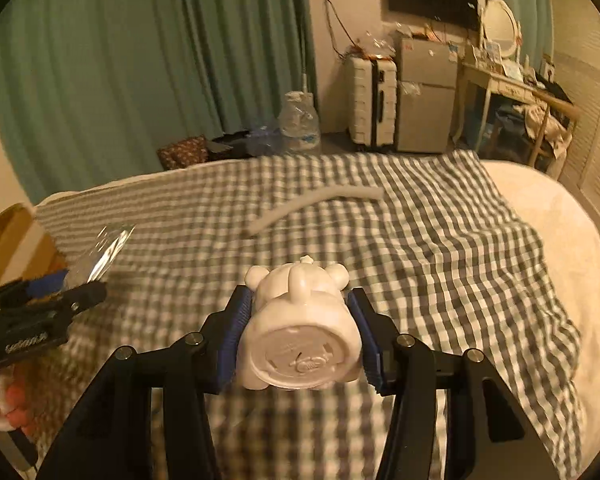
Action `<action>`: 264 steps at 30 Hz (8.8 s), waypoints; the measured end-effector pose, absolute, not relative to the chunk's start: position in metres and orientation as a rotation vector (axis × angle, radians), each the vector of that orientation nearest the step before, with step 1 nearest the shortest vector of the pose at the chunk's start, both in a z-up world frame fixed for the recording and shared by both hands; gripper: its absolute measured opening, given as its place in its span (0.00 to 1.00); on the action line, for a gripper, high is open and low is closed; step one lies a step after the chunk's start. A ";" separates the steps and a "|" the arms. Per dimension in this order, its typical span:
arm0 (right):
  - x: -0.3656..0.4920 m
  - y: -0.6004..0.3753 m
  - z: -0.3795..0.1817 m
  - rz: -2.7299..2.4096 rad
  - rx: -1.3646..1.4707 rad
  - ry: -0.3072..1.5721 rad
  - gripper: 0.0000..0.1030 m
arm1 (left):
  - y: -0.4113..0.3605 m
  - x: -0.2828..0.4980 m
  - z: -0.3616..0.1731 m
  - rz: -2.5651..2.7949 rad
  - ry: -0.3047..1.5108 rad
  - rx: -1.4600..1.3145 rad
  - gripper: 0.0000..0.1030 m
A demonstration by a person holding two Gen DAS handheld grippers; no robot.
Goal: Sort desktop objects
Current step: 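Carry the foil packet and piggy figurine over the cardboard box, then open both grippers to drop the packet and figurine into the cardboard box, then move both grippers away from the box toward the white foam tube, then close the right gripper on the white foam tube, then lift the foam tube with the right gripper and carry it over the box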
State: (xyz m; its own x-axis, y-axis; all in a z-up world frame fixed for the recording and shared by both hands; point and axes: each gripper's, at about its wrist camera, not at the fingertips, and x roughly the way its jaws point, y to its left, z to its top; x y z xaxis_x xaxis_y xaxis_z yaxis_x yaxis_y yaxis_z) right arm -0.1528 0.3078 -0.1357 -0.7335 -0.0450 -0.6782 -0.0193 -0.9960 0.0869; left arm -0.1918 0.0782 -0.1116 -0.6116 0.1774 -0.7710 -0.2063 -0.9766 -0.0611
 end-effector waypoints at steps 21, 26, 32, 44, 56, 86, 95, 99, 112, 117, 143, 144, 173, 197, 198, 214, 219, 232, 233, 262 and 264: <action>-0.058 0.144 0.011 -2.835 0.845 0.133 0.48 | -0.008 -0.075 0.045 2.809 0.105 -1.188 0.71; -0.052 0.101 0.035 -2.815 0.781 0.178 0.48 | -0.049 -0.066 0.070 2.866 0.196 -1.150 0.71; -0.057 0.041 0.051 -2.741 0.736 0.210 0.48 | -0.121 -0.065 0.088 2.990 0.118 -1.130 0.71; -0.083 -0.079 0.019 -2.557 0.814 0.268 0.48 | -0.245 -0.073 0.058 3.050 -0.167 -1.243 0.71; -0.110 -0.132 -0.040 -2.481 0.945 0.330 0.48 | -0.282 -0.096 0.009 2.999 -0.229 -1.318 0.71; -0.161 -0.094 -0.033 -2.594 0.949 0.036 0.86 | -0.273 -0.100 -0.037 2.998 -0.108 -1.319 1.00; -0.133 -0.059 -0.012 -2.658 0.908 0.058 0.86 | -0.256 -0.088 -0.024 2.988 -0.116 -1.365 1.00; -0.117 -0.033 0.001 -2.697 0.894 0.029 0.86 | -0.240 -0.077 -0.012 2.993 -0.099 -1.356 1.00; -0.063 0.074 0.038 -2.835 0.838 -0.083 0.86 | -0.143 -0.041 0.037 2.969 -0.010 -1.245 1.00; -0.046 0.117 0.042 -2.875 0.826 -0.151 0.86 | -0.102 -0.038 0.046 2.961 0.039 -1.232 1.00; -0.086 0.301 -0.066 -3.001 1.055 -0.322 0.87 | 0.068 -0.139 -0.060 2.834 -0.004 -1.457 1.00; -0.089 0.302 -0.073 -2.999 1.068 -0.317 0.87 | 0.071 -0.147 -0.068 2.823 -0.026 -1.472 1.00; -0.315 0.286 -0.229 -2.926 1.279 -0.343 0.85 | 0.070 -0.314 -0.197 2.892 0.100 -1.273 1.00; -0.281 0.305 -0.224 -2.903 1.311 -0.381 0.08 | 0.111 -0.281 -0.196 2.803 0.144 -1.303 1.00; -0.274 0.306 -0.221 -2.891 1.320 -0.397 0.08 | 0.114 -0.276 -0.191 2.801 0.159 -1.297 1.00; -0.130 0.261 -0.107 -2.808 1.206 -0.292 0.08 | 0.088 -0.140 -0.076 2.830 0.271 -1.359 1.00; -0.083 0.226 -0.075 -2.745 1.143 -0.217 0.08 | 0.065 -0.105 -0.037 2.860 0.273 -1.315 1.00; -0.022 0.111 0.035 -2.689 0.837 0.003 0.08 | -0.057 -0.061 0.052 2.996 0.281 -1.256 1.00; -0.022 0.103 0.042 -2.687 0.814 0.014 0.08 | -0.069 -0.060 0.064 3.012 0.273 -1.241 1.00; -0.096 -0.134 0.000 -2.362 0.960 0.065 0.10 | -0.316 -0.076 0.016 3.154 -0.305 -1.399 1.00; -0.105 -0.135 -0.007 -2.376 0.982 0.062 0.13 | -0.318 -0.078 0.010 3.142 -0.324 -1.402 1.00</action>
